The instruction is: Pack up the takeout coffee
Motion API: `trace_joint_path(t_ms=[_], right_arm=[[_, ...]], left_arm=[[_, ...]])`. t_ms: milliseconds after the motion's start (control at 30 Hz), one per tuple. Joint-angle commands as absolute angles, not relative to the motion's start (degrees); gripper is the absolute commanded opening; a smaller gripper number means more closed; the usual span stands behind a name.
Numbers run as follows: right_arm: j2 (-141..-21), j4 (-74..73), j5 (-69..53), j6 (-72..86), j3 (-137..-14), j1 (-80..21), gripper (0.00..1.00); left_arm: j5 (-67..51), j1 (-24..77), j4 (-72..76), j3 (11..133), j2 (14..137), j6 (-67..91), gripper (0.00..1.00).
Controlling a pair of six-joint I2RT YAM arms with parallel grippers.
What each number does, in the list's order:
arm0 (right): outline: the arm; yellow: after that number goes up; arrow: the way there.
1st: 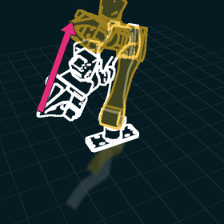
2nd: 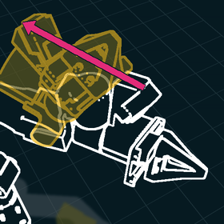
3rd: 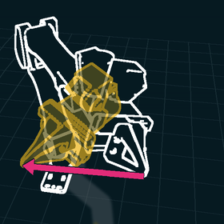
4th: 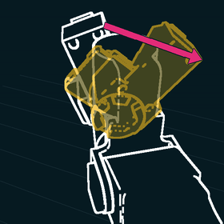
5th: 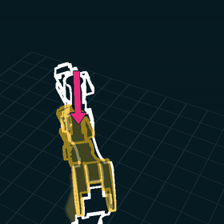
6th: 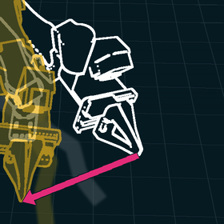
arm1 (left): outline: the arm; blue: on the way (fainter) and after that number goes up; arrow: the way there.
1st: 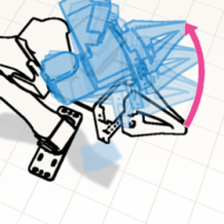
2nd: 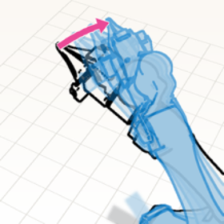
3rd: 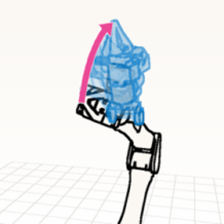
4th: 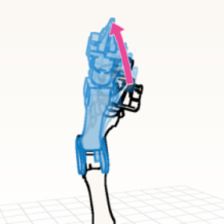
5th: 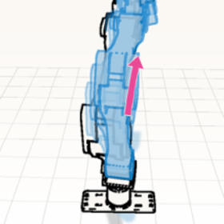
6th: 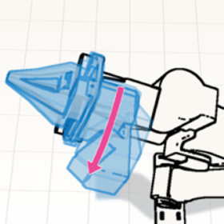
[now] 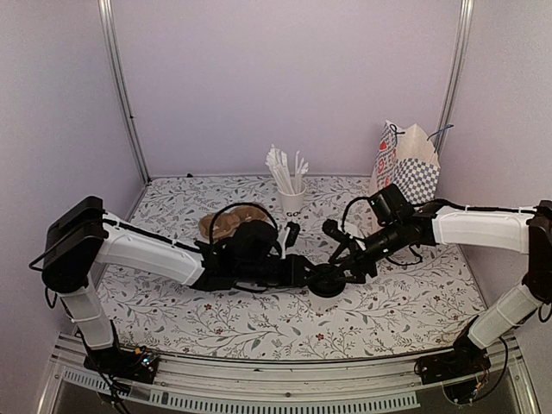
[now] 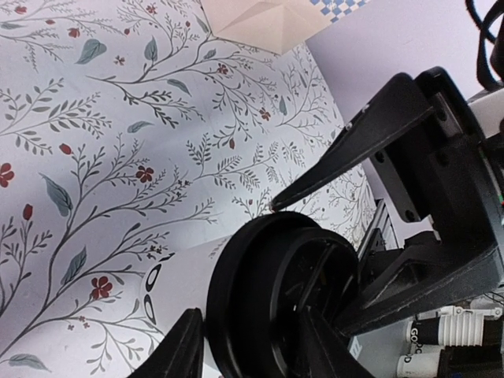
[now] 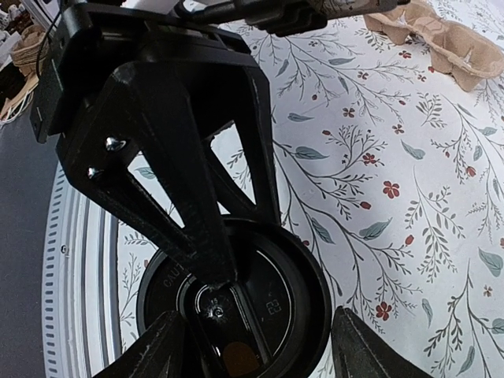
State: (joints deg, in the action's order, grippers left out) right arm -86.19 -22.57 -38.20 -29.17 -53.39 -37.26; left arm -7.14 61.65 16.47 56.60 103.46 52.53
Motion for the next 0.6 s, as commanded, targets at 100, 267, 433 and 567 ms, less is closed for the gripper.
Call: trace_joint_path(t_ms=[100, 267, 433, 567], right_arm=[[-85.4, -27.6, -37.4, -30.9, -52.0, -37.3, 0.76], [-81.4, -28.7, -39.5, -30.5, -53.8, -37.1, 0.84], [-77.9, -29.8, -40.6, -30.8, -54.9, -36.4, 0.88], [-76.4, -30.8, -40.2, -31.0, -55.7, -35.3, 0.89]], left_arm=[[-6.7, 60.9, 11.4, 54.5, 103.0, 49.4, 0.50], [-5.8, 61.1, 10.9, 58.6, 100.4, 44.2, 0.54], [-3.4, 61.1, 9.0, 61.7, 98.2, 40.2, 0.60], [-1.9, 61.2, 5.4, 64.0, 97.5, 36.9, 0.62]])
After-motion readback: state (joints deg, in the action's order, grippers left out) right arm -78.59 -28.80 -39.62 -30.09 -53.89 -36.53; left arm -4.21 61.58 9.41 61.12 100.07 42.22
